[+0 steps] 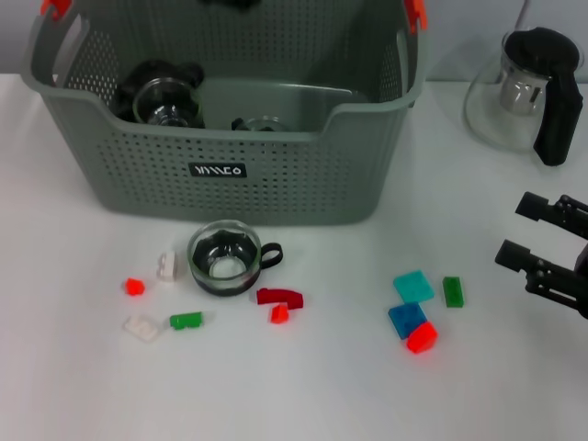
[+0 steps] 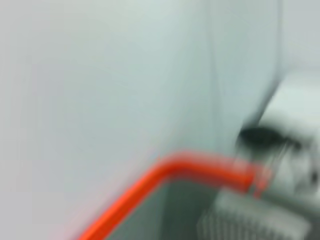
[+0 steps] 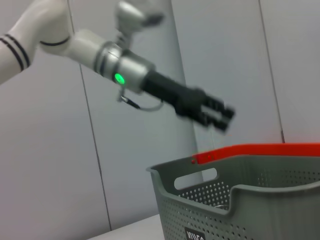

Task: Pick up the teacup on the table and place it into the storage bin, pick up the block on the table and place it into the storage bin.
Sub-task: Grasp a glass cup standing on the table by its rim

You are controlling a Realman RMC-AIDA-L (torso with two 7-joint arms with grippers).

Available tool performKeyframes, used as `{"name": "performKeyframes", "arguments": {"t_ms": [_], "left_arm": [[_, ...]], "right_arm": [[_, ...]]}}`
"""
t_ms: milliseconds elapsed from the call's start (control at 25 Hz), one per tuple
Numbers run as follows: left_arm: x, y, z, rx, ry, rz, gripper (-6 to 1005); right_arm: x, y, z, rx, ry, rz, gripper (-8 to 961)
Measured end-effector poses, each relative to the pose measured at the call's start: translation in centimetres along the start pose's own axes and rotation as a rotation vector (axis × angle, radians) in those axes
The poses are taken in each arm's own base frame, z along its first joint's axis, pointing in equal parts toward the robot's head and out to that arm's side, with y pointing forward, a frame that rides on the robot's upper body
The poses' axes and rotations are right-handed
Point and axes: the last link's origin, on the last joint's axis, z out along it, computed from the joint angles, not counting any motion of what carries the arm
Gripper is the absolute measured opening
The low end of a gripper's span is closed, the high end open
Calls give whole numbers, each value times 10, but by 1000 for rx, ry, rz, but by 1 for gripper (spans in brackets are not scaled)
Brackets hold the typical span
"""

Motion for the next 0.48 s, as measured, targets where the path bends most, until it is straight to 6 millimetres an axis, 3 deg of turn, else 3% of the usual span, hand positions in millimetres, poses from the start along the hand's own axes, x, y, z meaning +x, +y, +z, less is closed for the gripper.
{"name": "performKeyframes", "arguments": {"t_ms": [160,280,480], "left_arm": [[-3,1,-28,-114,263,-187,694],[-27,1,-36,-197,421,-355,742],[-73,23,-44,-338,543,-386,787]], "right_arm": [[0,0,0,1,-1,1,760],[0,0,0,0,-2,2,760],[0,0,0,5,-2,9,760]]}}
